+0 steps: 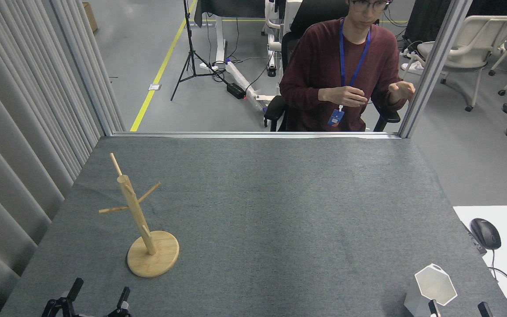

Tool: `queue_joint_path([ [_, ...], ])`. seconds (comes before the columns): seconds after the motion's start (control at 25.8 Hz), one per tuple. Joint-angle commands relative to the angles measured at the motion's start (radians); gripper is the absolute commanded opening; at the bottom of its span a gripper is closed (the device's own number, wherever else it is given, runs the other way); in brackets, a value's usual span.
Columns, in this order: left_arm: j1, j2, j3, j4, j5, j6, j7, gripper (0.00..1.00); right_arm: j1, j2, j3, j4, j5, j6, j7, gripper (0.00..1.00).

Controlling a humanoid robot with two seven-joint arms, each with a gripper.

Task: Hang cup on storage rack

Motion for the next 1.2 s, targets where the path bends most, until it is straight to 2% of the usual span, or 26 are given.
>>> queue_joint_path([
  [0.0,0.000,0.000,0.000,-0.001,0.000,0.001,0.000,1.00,0.002,0.000,0.001,0.000,-0.001,0.000,-0.001,0.99],
  [0.19,0.000,0.000,0.002,0.000,-0.001,0.010,0.000,1.00,0.007,0.000,0.001,0.008,0.000,0.001,0.000,0.99],
  [0.46,0.000,0.000,0.002,0.000,-0.001,0.035,-0.002,1.00,0.000,-0.018,0.016,0.072,0.008,-0.005,0.009,0.99],
  [0.85,0.000,0.000,0.006,0.004,-0.001,0.036,-0.002,1.00,-0.085,-0.072,0.040,0.167,0.008,-0.006,0.009,0.99],
  [1.16,0.000,0.000,0.011,0.004,0.000,0.038,0.000,1.00,-0.130,-0.078,0.060,0.224,0.008,-0.003,0.008,0.99],
])
